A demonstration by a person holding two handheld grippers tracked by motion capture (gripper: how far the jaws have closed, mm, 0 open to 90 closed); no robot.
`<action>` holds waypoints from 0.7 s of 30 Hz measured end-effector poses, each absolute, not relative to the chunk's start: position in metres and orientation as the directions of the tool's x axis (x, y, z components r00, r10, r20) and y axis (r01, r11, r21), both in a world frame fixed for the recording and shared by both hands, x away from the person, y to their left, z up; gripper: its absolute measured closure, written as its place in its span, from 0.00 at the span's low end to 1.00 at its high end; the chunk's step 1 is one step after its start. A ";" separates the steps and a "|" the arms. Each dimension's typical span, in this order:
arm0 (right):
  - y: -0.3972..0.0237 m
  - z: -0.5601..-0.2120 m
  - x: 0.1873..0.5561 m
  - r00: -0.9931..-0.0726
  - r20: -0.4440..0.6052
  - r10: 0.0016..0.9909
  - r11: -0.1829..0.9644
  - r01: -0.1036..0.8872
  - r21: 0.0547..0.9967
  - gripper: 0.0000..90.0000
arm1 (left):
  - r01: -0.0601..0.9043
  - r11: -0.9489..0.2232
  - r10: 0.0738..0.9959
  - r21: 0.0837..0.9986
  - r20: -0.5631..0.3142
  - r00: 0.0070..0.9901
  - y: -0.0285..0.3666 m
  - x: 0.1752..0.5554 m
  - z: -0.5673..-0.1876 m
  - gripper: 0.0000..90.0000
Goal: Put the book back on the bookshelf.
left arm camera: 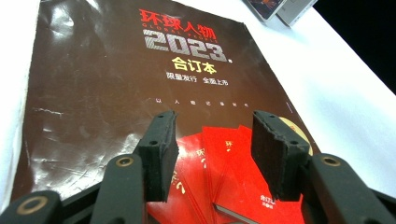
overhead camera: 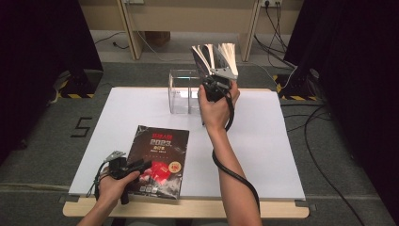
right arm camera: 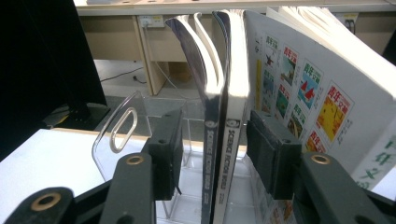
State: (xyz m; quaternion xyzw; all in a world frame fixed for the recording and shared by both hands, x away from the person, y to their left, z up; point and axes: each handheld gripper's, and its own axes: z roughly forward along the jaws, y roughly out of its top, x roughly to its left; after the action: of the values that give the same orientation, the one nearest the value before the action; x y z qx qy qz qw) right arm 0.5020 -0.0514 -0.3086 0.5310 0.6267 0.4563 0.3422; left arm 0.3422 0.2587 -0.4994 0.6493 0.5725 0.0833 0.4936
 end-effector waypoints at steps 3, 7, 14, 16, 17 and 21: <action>-0.052 -0.310 0.499 -0.203 0.061 0.977 0.015 0.355 0.935 0.62 | 0.659 0.145 0.826 0.738 -0.457 0.329 0.259 0.342 -0.499 0.55; -0.055 -0.312 0.496 -0.212 0.068 0.975 0.012 0.355 0.935 0.62 | 0.659 0.144 0.827 0.738 -0.456 0.330 0.259 0.342 -0.499 0.55; -0.060 -0.316 0.489 -0.226 0.070 0.972 0.017 0.359 0.933 0.62 | 0.658 0.143 0.827 0.740 -0.454 0.331 0.258 0.342 -0.499 0.55; -0.060 -0.317 0.487 -0.233 0.069 0.970 0.020 0.362 0.932 0.62 | 0.657 0.143 0.828 0.740 -0.453 0.330 0.259 0.342 -0.499 0.55; -0.060 -0.317 0.486 -0.232 0.070 0.970 0.020 0.365 0.931 0.62 | 0.657 0.144 0.828 0.740 -0.453 0.330 0.259 0.342 -0.499 0.55; -0.063 -0.321 0.482 -0.239 0.071 0.969 0.024 0.370 0.929 0.62 | 0.656 0.141 0.829 0.742 -0.451 0.332 0.259 0.342 -0.498 0.55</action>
State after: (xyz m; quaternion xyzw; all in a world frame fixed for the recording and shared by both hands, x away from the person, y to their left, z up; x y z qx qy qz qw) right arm 0.4818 -0.0630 -0.3206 0.5249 0.6377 0.4612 0.3243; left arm 0.3417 0.2587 -0.4981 0.6496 0.5713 0.0876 0.4939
